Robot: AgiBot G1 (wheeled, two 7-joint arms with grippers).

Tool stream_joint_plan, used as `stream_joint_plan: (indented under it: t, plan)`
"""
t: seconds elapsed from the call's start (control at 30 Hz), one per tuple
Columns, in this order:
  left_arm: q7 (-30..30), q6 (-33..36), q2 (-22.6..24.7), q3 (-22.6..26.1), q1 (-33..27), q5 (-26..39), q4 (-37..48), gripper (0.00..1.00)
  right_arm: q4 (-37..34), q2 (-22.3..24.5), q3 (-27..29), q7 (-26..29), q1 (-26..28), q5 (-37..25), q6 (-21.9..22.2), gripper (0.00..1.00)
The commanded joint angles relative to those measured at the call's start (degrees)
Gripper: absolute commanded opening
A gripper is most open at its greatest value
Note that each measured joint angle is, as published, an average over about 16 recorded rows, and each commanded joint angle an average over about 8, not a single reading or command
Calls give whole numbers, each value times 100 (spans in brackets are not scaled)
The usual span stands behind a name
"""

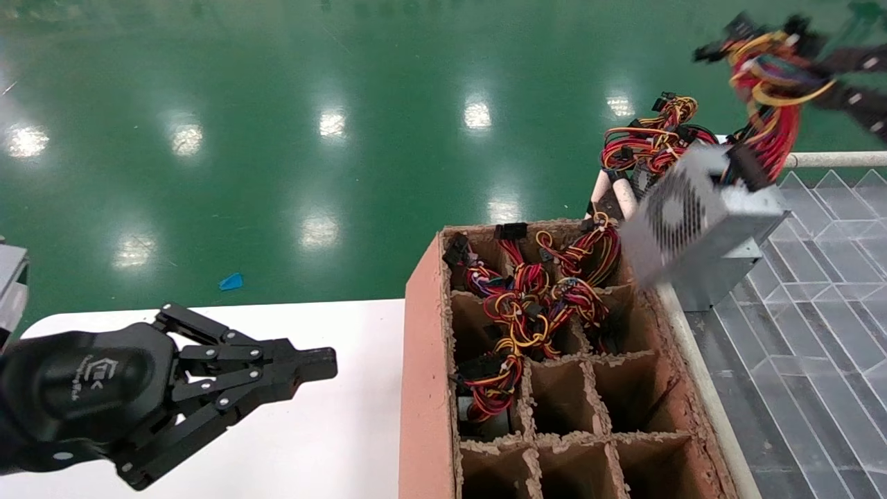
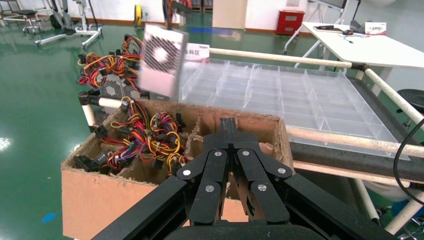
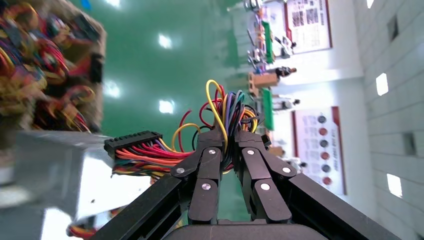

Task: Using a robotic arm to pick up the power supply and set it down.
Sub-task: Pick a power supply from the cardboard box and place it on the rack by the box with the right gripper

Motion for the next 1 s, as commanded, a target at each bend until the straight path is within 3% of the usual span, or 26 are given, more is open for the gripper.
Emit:
stream_joint_plan:
  t: [0.03, 0.3, 0.63, 1.0]
  plan:
    - [0, 0, 0, 0, 0, 0, 0, 0, -4, 58, 45, -43, 39, -28, 36, 0]
    - [0, 0, 0, 0, 0, 0, 0, 0, -74, 457, 286, 24, -239, -167, 359, 0]
    - [0, 0, 0, 0, 0, 0, 0, 0, -345, 883, 623, 98, -974, -272, 716, 0]
    - [0, 0, 0, 0, 0, 0, 0, 0, -1066, 914, 952, -292, -1674, -365, 935, 0]
